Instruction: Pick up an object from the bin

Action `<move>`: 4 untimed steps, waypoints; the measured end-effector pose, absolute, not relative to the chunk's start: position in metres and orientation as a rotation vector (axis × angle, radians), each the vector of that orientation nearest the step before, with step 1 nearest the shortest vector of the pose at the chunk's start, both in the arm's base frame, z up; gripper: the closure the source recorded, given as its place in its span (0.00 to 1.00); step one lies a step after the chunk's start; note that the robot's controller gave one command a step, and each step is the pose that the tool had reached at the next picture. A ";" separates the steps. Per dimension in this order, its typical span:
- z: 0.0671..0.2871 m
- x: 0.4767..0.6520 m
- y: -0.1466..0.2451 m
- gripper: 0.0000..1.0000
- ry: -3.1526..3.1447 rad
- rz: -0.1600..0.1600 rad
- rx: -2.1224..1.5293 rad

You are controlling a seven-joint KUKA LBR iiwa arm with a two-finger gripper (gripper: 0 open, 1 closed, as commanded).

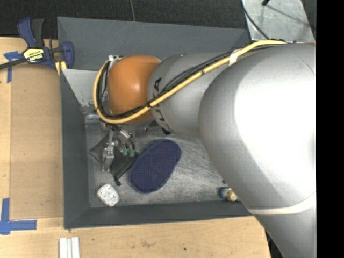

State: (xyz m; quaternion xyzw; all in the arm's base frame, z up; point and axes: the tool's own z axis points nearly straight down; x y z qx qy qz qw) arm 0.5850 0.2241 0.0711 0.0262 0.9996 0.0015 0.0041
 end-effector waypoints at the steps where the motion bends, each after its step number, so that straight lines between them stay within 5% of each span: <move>1: 0.077 0.589 0.224 1.00 3.121 0.012 0.086; 2: 0.175 0.583 0.227 1.00 3.131 0.007 0.059; 3: 0.170 0.581 0.226 0.00 3.139 0.002 0.060; 4: 0.118 0.588 0.237 0.00 3.142 -0.002 -0.093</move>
Offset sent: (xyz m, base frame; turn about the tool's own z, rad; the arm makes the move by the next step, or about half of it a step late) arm 0.0000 0.0000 0.0000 0.0000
